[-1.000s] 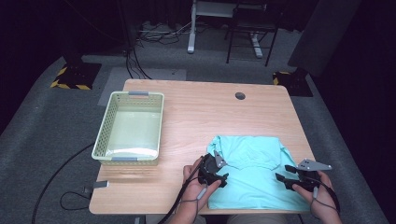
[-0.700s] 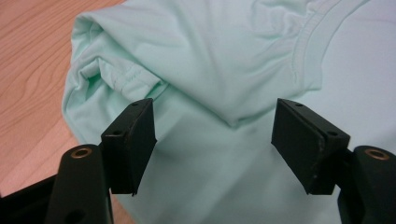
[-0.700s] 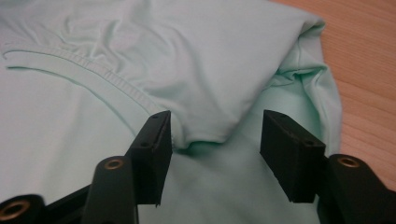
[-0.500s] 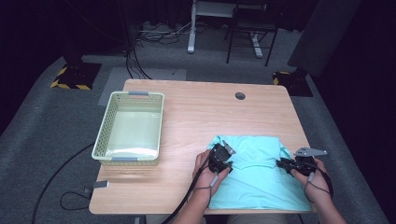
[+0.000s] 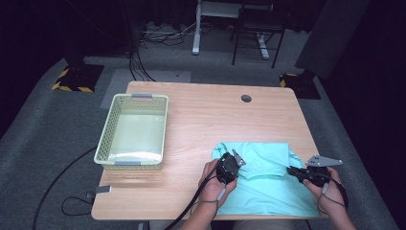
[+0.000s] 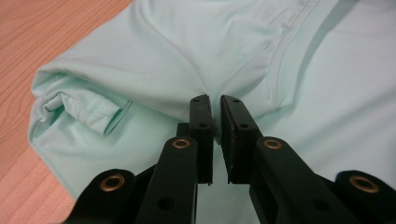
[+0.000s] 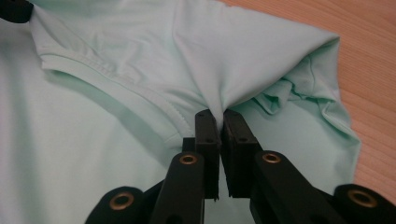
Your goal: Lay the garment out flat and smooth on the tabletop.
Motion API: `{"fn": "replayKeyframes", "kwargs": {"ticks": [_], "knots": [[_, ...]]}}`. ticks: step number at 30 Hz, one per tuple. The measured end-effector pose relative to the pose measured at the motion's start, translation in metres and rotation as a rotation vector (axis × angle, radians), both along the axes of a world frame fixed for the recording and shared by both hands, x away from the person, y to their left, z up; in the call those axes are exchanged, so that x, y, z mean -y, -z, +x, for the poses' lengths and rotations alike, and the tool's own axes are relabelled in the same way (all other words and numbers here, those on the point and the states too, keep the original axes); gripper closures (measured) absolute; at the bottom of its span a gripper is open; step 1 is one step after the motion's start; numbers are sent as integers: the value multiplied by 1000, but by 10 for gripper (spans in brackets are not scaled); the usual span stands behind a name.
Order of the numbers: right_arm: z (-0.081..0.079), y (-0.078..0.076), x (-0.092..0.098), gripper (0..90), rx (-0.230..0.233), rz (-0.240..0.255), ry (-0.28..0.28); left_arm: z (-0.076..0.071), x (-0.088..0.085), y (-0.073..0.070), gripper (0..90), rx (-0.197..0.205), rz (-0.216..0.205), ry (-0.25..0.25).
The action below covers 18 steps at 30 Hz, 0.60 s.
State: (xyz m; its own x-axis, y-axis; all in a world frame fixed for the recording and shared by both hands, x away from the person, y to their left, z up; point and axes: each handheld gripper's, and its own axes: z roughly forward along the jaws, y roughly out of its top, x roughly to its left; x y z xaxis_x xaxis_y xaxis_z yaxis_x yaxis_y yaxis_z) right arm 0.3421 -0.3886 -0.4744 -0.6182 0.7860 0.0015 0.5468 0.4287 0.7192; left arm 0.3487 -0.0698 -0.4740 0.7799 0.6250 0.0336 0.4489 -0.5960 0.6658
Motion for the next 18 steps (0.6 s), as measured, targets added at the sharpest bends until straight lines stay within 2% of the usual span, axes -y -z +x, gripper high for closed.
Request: {"fn": "replayKeyframes", "kwargs": {"ticks": [4, 8, 14, 18], "knots": [[-11, -5, -1, 860, 3, 6, -18, -12, -2, -5, 832, -1, -1, 27], [-24, -10, 2, 860, 2, 15, -27, -23, -6, -10, 834, -19, -19, 53], [-48, -20, 6, 860, 4, 11, -58, -48, -12, -16, 826, -8, 1, 105], [-65, -24, 7, 860, -6, -4, -87, -63, -15, -20, 827, -13, -6, 136]]}}
